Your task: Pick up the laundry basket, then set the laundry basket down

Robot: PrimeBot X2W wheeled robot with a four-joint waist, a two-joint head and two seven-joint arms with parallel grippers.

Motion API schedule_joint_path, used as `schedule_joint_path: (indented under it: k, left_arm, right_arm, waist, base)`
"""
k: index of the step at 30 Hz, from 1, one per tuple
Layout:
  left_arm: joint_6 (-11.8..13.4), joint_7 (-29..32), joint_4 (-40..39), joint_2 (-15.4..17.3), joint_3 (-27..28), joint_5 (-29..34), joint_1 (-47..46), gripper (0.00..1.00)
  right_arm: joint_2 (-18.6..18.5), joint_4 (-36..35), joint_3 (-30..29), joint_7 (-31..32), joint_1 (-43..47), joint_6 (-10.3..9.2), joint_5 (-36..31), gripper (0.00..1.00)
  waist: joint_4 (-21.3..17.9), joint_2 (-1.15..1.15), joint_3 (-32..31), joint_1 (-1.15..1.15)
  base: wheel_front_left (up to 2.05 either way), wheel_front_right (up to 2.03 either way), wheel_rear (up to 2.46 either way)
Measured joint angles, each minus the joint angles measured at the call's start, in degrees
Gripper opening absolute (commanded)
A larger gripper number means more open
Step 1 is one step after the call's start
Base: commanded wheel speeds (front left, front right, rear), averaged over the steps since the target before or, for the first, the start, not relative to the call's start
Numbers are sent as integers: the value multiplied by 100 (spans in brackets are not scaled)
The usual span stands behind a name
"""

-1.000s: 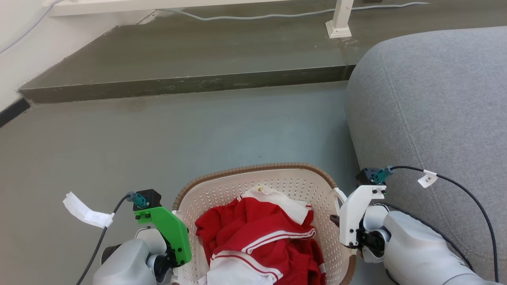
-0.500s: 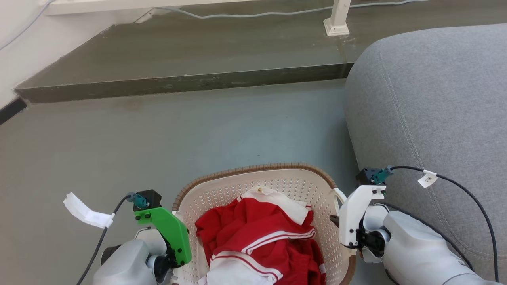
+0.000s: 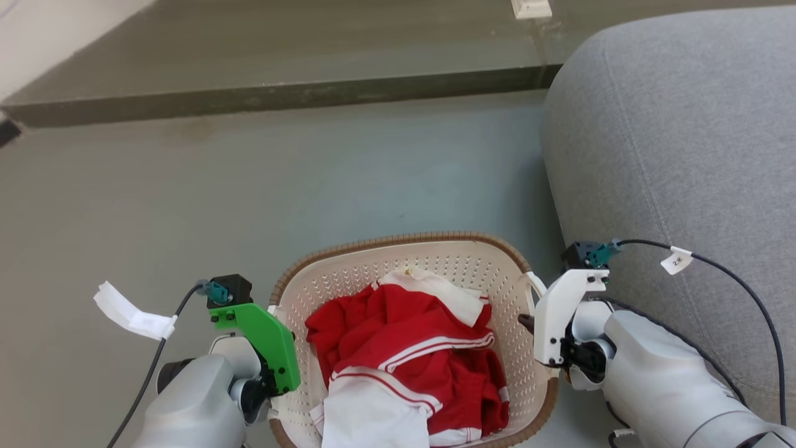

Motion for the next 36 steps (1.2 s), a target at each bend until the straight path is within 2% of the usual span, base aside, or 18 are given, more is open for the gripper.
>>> schedule_joint_path:
  k: [11,36]
  left_arm:
    - [25,-109,-16,2,-70,-1,-305,0]
    - [209,-1166,-96,12,-73,114,-1389,0]
  right_arm:
    - [-75,-81,13,-71,-249,-1,49,0]
    - [-321,-425,-9,-955,-1163,0,51,0]
  waist:
    - [-15,0,564,0]
    - [-69,0,2378,1]
  base:
    - [0,0,0]
    - [0,0,0]
